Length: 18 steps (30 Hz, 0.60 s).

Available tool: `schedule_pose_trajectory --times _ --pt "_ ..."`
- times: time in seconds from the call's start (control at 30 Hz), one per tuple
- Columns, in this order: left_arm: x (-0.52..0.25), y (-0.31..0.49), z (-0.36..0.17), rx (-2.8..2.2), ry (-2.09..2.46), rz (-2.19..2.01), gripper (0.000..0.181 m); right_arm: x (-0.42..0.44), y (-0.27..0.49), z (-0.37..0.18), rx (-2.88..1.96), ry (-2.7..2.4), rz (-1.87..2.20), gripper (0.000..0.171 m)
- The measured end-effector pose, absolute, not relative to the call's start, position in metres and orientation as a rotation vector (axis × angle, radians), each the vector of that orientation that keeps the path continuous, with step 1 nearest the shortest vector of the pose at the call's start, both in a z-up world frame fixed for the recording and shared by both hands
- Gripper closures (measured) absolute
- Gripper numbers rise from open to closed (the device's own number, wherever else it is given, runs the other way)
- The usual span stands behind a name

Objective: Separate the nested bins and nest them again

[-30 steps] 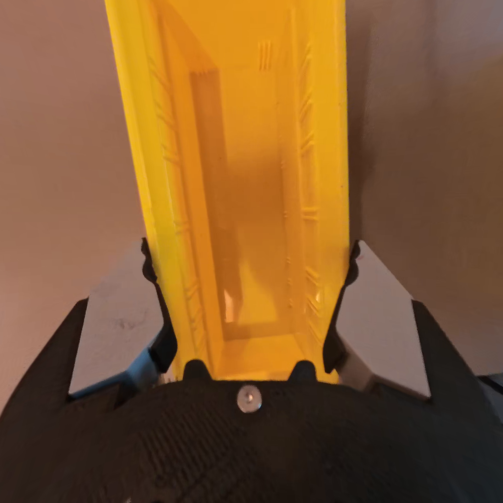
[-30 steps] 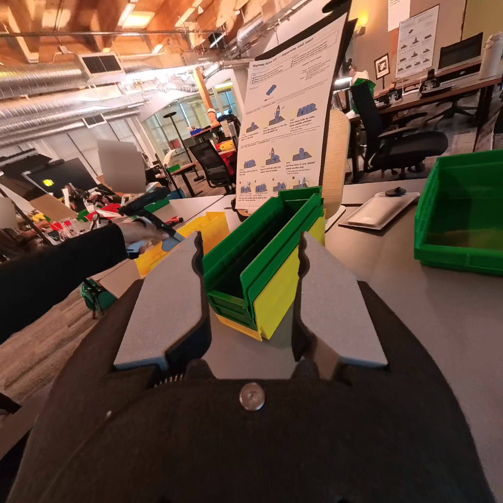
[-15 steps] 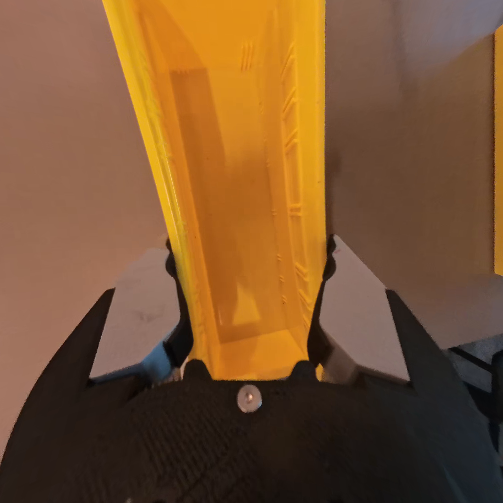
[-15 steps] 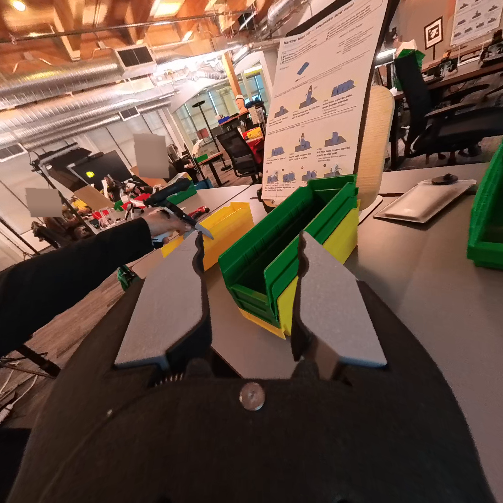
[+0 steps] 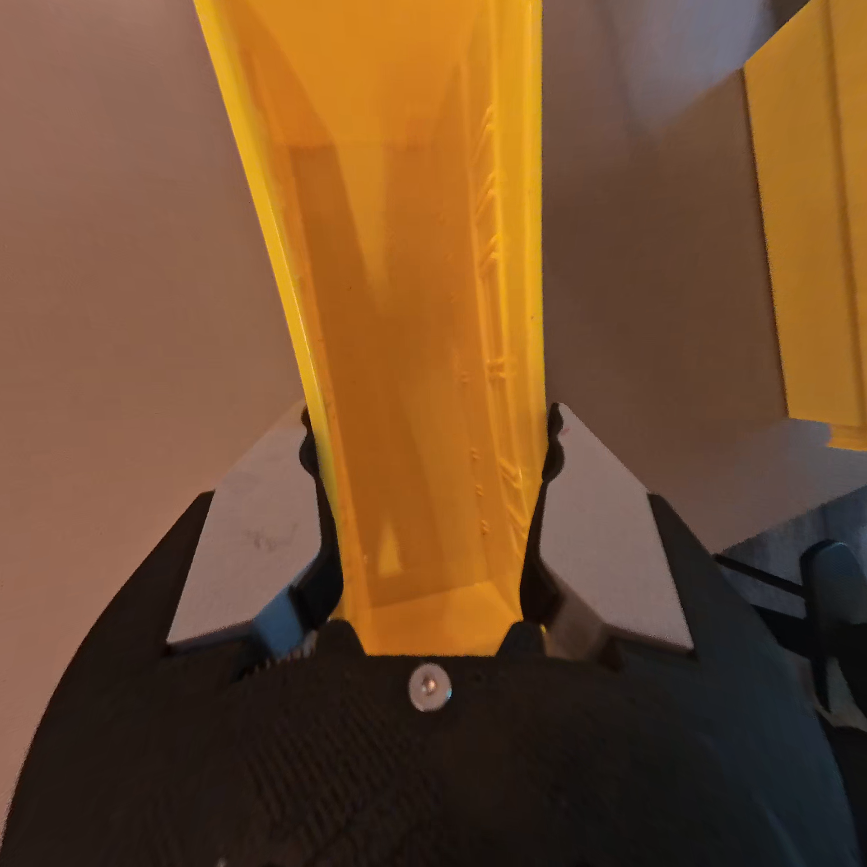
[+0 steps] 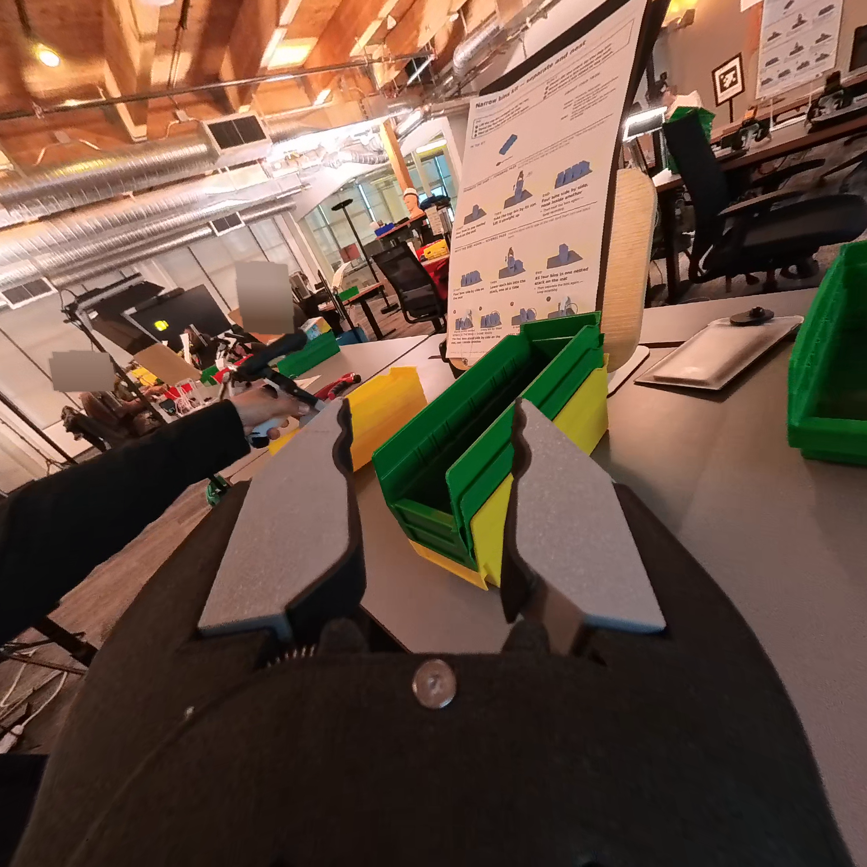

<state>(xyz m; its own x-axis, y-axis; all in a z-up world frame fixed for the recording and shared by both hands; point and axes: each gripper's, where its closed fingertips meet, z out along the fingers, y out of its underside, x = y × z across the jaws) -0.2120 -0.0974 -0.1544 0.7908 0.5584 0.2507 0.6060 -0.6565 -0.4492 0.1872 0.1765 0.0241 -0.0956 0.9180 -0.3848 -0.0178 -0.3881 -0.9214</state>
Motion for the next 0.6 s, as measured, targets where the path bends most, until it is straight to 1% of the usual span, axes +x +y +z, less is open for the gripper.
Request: schedule_pose_trajectory --times 0.13,0.27,0.4,0.6 --pt "-0.203 -0.091 -0.134 -2.425 -0.800 -0.140 0.086 0.184 0.178 0.020 -1.446 -1.038 1.570 0.106" --pt "-0.185 -0.074 -0.098 -2.361 -0.708 -0.187 0.086 0.179 0.176 0.016 -1.460 -1.063 1.529 0.106" --pt "-0.155 -0.048 -0.052 -2.306 -0.587 -0.203 0.085 0.174 0.171 0.014 -1.464 -1.085 1.517 0.106" --pt "-0.098 0.006 0.032 -2.175 -0.460 -0.307 0.080 0.165 0.170 0.006 -1.491 -1.112 1.494 0.106"
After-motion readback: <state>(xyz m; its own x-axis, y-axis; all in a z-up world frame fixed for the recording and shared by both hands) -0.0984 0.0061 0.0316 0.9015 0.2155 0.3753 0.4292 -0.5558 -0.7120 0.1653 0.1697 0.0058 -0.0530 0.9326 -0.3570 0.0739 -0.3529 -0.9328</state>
